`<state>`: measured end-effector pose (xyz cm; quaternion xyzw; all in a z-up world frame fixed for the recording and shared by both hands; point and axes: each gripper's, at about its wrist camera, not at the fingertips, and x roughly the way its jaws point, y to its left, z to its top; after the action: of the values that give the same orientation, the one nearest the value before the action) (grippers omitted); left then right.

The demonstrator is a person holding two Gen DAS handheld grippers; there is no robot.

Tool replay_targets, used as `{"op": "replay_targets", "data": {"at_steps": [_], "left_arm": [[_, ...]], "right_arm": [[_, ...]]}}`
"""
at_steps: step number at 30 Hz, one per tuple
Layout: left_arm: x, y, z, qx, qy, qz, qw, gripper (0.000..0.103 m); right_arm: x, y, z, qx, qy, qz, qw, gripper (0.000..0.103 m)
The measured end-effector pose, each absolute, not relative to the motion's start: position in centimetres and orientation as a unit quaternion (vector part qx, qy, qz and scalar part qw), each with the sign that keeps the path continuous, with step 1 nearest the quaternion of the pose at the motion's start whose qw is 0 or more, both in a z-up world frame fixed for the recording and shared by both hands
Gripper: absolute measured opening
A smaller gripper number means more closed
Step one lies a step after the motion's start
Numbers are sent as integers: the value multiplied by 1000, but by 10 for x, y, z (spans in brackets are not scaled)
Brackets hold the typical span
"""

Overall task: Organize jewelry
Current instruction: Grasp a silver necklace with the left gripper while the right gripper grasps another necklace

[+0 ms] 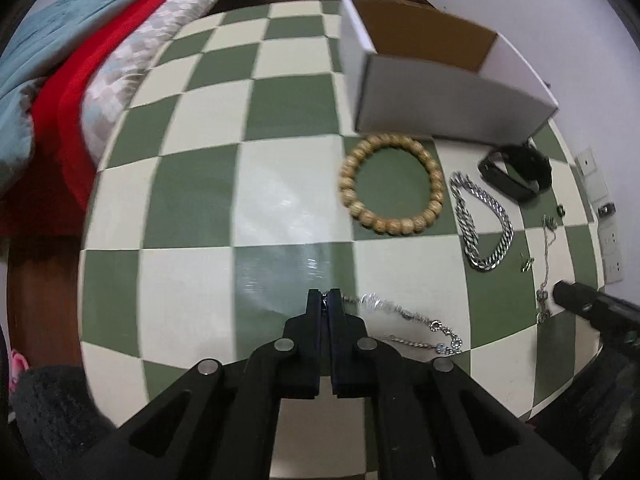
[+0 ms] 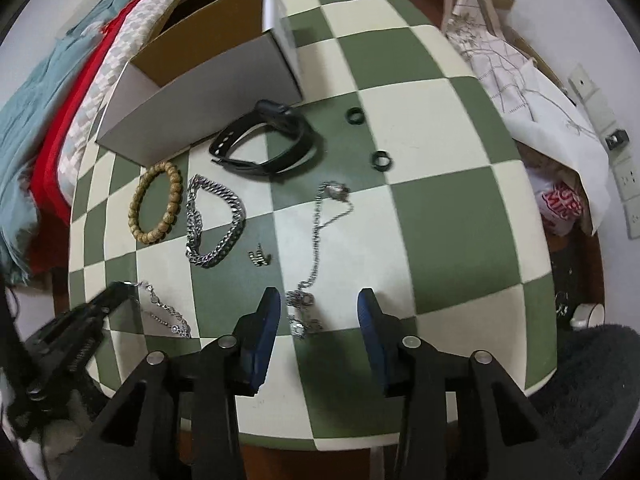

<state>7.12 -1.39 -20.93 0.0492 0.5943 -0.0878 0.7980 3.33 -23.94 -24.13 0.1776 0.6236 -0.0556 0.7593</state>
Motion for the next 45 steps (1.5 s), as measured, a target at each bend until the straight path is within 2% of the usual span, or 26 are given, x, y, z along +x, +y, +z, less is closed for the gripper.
{"op": "replay_targets", "data": {"at_steps": [6, 7, 8, 9, 14, 19, 29, 40, 45], "left_arm": [[76, 14, -181, 37, 574, -71, 815, 1], [76, 15, -176, 38, 572, -71, 817, 1], [77, 15, -172, 40, 569, -70, 818, 1], [77, 15, -170, 43, 567, -71, 819, 1], [77, 8, -161, 50, 557, -77, 825, 1], [74, -10, -139, 54, 536, -99, 837, 1], [87, -35, -81, 29, 497, -143, 855, 1], [138, -55, -20, -13, 468, -189, 863, 0], [175, -66, -10, -19, 467, -202, 861, 0]], "right_arm": [[40, -204, -249, 84, 632, -69, 767, 41], [40, -197, -250, 63, 630, -72, 770, 35], [39, -192, -249, 52, 624, -73, 776, 23], [39, -189, -249, 46, 621, -74, 779, 7], [35, -203, -243, 83, 612, -75, 783, 6], [32, -231, -207, 132, 580, -68, 801, 6], [36, -243, -132, 154, 523, -47, 837, 6], [83, -235, -46, 152, 459, -2, 875, 6], [126, -227, -32, 134, 453, 10, 881, 6]]}}
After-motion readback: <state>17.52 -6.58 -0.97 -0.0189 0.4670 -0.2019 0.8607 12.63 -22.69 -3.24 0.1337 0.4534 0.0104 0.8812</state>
